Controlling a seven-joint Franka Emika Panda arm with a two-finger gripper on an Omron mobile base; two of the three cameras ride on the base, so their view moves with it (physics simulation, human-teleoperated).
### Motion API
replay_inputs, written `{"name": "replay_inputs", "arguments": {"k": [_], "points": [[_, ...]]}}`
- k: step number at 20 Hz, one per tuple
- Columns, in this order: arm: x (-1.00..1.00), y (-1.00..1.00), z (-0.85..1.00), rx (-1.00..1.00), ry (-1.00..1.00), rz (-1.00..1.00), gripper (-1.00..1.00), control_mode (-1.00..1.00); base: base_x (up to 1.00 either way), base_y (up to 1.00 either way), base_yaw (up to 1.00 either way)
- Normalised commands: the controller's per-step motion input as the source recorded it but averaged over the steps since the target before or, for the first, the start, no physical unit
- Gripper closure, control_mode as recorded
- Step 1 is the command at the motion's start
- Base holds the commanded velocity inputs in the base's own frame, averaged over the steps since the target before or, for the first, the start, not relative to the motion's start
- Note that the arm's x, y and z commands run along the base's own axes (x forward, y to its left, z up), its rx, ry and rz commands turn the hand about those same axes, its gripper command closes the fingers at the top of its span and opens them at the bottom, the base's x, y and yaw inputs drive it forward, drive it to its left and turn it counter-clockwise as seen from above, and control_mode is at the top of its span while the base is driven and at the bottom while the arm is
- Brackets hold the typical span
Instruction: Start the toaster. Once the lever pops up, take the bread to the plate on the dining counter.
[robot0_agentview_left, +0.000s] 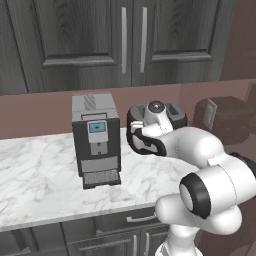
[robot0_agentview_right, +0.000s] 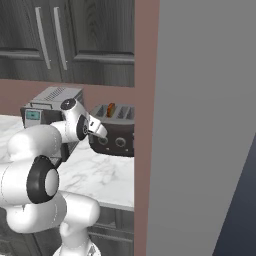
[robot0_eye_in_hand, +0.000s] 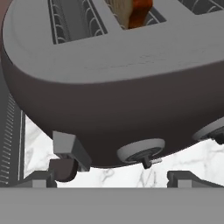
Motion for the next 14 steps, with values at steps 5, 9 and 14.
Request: {"name": "replay_inputs", "arguments": {"k": [5, 9, 14], "points": [[0.0, 0.0, 0.0, 0.0, 0.0, 0.0, -1.0, -1.0, 0.0, 0.0, 0.0], [0.06, 0.0, 0.0, 0.0, 0.0, 0.0, -1.0, -1.0, 0.0, 0.0, 0.0], [0.17, 0.0, 0.0, 0.0, 0.0, 0.0, -1.0, -1.0, 0.0, 0.0, 0.0]]}}
